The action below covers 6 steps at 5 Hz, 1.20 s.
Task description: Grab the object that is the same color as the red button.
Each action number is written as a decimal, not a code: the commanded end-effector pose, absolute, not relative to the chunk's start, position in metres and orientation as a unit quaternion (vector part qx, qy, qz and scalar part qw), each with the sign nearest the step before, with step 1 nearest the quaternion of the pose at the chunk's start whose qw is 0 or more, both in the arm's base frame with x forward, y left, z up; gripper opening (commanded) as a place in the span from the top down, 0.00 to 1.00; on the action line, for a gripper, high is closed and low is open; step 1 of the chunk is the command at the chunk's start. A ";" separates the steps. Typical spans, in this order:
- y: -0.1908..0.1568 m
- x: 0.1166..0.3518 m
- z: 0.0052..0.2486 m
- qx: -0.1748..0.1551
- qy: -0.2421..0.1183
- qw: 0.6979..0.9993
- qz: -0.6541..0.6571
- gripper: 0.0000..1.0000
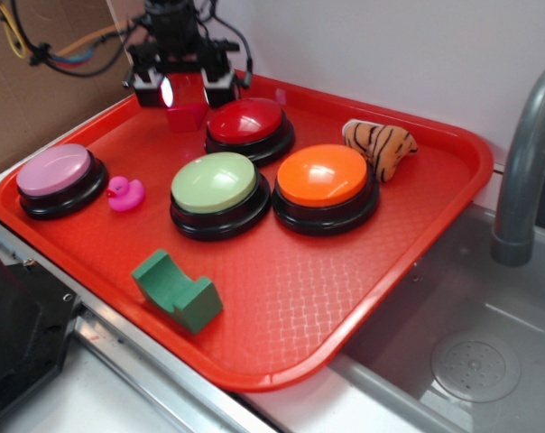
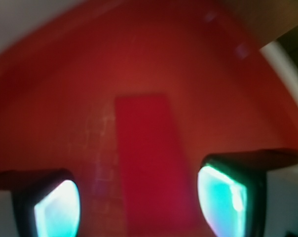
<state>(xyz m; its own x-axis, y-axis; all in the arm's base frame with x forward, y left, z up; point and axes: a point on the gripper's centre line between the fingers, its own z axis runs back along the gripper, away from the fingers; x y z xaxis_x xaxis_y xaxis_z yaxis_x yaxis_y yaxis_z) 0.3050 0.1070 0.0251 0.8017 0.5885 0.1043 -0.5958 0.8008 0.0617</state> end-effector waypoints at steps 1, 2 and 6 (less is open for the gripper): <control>0.121 0.306 0.019 0.026 -0.042 0.957 0.287 0.62; 0.121 0.312 0.026 0.030 -0.057 0.959 0.277 1.00; 0.077 0.245 0.181 0.020 -0.071 0.981 0.180 1.00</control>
<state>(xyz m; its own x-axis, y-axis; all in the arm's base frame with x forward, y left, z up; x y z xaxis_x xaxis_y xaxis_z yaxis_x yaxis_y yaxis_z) 0.2426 0.0659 0.1550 0.9264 0.3665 0.0866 -0.3696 0.9289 0.0224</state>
